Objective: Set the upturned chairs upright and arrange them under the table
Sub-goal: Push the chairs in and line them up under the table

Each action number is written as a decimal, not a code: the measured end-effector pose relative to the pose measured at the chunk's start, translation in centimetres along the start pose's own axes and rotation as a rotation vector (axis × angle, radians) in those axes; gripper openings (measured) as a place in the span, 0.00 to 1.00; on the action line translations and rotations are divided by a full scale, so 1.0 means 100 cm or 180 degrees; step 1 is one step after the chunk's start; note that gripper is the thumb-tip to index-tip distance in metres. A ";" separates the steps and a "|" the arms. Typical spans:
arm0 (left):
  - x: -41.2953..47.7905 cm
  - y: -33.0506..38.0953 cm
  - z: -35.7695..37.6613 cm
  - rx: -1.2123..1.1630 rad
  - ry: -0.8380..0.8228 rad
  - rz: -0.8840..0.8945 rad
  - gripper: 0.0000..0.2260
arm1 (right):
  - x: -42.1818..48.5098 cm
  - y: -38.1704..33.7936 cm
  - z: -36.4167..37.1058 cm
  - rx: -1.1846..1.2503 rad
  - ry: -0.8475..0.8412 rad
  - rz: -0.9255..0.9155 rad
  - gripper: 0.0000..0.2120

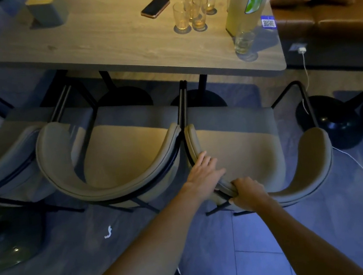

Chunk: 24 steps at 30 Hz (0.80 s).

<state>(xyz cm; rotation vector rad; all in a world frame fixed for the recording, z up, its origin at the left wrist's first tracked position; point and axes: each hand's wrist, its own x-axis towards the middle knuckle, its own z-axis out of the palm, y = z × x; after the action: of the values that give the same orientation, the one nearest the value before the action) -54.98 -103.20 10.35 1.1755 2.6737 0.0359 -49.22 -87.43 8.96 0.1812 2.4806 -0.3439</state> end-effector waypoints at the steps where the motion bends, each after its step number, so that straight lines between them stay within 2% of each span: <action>1: -0.006 -0.004 0.004 -0.0098 0.0221 -0.0080 0.25 | 0.000 0.001 0.000 0.0026 -0.0001 0.0011 0.11; 3: -0.025 -0.018 0.004 -0.0305 0.0643 -0.0461 0.32 | 0.000 0.000 -0.001 -0.0009 -0.0018 0.0034 0.12; 5: -0.050 -0.044 0.000 -0.0334 0.0817 -0.1042 0.35 | -0.001 -0.001 -0.002 -0.0062 -0.0036 0.0069 0.14; 7: -0.079 -0.082 -0.004 -0.0288 0.0699 -0.1572 0.36 | -0.001 -0.003 -0.005 -0.0098 -0.0114 0.0082 0.15; 10: -0.119 -0.132 0.003 -0.0604 0.0073 -0.2021 0.37 | -0.001 -0.006 -0.009 -0.0080 -0.0256 0.0048 0.17; 13: -0.144 -0.153 0.020 -0.0983 -0.0582 -0.2136 0.33 | 0.003 -0.022 -0.010 0.0258 -0.0157 -0.0139 0.17; 15: -0.150 -0.156 0.028 -0.0967 -0.0473 -0.2039 0.25 | 0.010 -0.042 -0.012 0.0458 0.0061 -0.0256 0.19; 17: -0.151 -0.154 0.029 -0.0818 -0.0276 -0.1973 0.21 | 0.015 -0.059 -0.012 0.0514 0.0296 -0.0197 0.22; 20: -0.150 -0.152 0.028 -0.0732 -0.0215 -0.1970 0.20 | 0.018 -0.072 -0.009 0.0414 0.0569 0.0041 0.20; 24: -0.152 -0.150 0.029 -0.0752 -0.0269 -0.1981 0.21 | 0.017 -0.077 -0.006 0.0271 0.0655 0.0114 0.20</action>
<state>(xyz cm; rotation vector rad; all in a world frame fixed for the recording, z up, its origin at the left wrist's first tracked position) -55.29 -124.65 8.75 0.2459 2.7381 0.1876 -52.46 -94.53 9.94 0.3100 2.6629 -0.4355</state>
